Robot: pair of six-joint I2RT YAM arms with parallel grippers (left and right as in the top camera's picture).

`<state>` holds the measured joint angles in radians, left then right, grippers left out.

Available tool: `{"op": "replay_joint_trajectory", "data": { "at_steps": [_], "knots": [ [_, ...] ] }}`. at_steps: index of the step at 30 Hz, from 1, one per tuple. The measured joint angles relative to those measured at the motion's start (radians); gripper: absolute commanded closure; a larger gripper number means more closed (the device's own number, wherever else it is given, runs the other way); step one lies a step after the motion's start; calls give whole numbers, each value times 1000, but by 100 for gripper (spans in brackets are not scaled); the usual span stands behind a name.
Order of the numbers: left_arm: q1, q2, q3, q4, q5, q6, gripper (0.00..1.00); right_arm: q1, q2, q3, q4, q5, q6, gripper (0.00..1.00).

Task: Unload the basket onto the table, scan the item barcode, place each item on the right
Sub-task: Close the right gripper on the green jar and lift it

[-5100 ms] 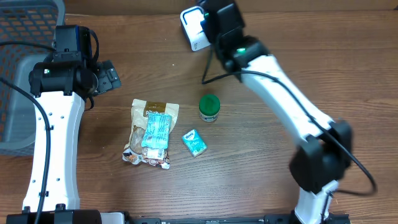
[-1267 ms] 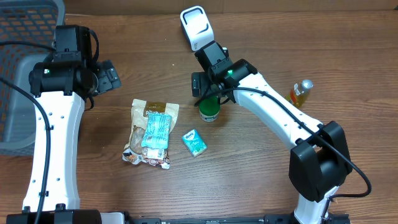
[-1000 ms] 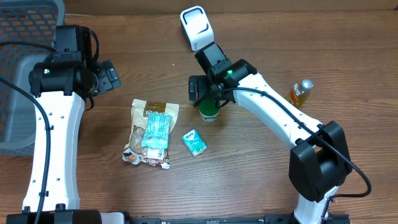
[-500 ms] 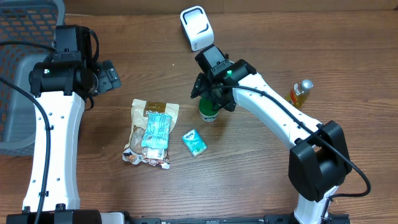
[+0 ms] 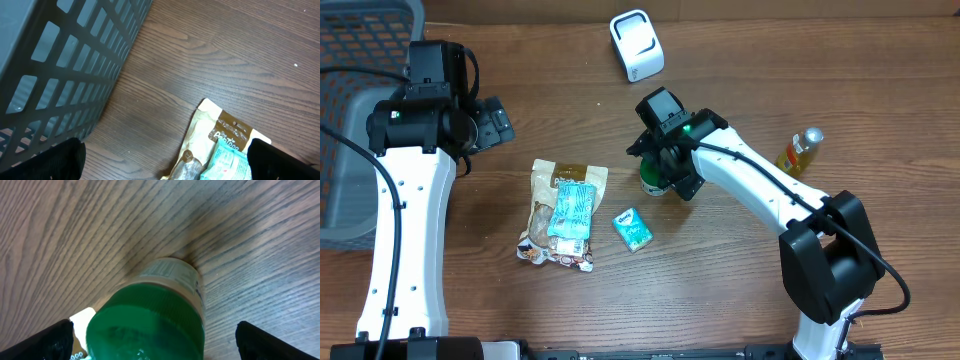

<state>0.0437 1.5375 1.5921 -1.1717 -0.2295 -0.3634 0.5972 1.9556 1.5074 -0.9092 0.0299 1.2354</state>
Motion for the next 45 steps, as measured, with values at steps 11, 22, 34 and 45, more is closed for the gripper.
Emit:
{"op": "replay_joint_trajectory", "data": {
  "at_steps": [11, 22, 34, 45],
  "knots": [
    [0, 0, 0, 0, 0, 0, 0, 1, 3, -24, 19, 0, 22, 11],
    [0, 0, 0, 0, 0, 0, 0, 21, 6, -24, 43, 3, 23, 19],
    [0, 0, 0, 0, 0, 0, 1, 21, 7, -24, 39, 4, 24, 27],
    [0, 0, 0, 0, 0, 0, 0, 21, 7, -24, -27, 4, -31, 32]
  ]
}}
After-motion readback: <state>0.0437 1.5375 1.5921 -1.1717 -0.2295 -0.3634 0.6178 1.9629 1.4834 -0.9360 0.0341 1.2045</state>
